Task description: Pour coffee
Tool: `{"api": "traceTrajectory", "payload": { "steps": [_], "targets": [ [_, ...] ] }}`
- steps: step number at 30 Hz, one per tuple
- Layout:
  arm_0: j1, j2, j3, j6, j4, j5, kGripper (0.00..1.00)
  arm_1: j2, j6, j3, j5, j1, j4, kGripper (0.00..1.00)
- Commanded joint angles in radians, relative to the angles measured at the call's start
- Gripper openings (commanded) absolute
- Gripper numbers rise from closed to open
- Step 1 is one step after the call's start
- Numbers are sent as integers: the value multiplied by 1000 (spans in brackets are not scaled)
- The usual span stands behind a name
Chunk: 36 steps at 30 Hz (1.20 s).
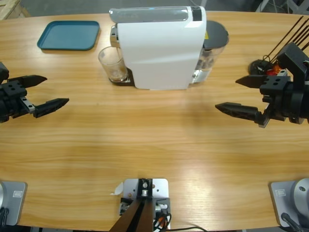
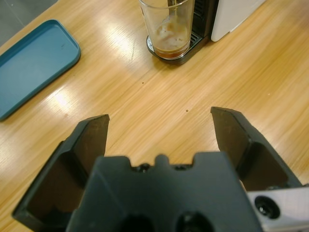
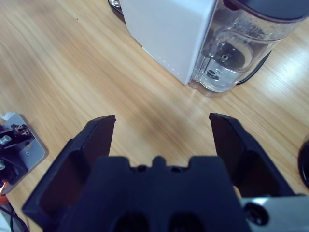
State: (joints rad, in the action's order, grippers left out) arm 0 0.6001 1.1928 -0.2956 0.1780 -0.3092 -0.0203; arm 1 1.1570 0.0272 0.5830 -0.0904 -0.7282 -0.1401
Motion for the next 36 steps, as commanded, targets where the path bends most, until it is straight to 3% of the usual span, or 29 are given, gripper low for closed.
{"api": "traceTrajectory", "payload": {
  "steps": [1,5,36],
  "targets": [
    [3,-51,18,-4,-13,-2,904,6,-12,-37,14,-10,7,862],
    [3,-133,35,3,-13,11,904,7,-12,-37,14,-10,7,862],
    [3,-116,34,9,-13,11,904,16,-16,-35,16,-10,7,862]
  ]
}}
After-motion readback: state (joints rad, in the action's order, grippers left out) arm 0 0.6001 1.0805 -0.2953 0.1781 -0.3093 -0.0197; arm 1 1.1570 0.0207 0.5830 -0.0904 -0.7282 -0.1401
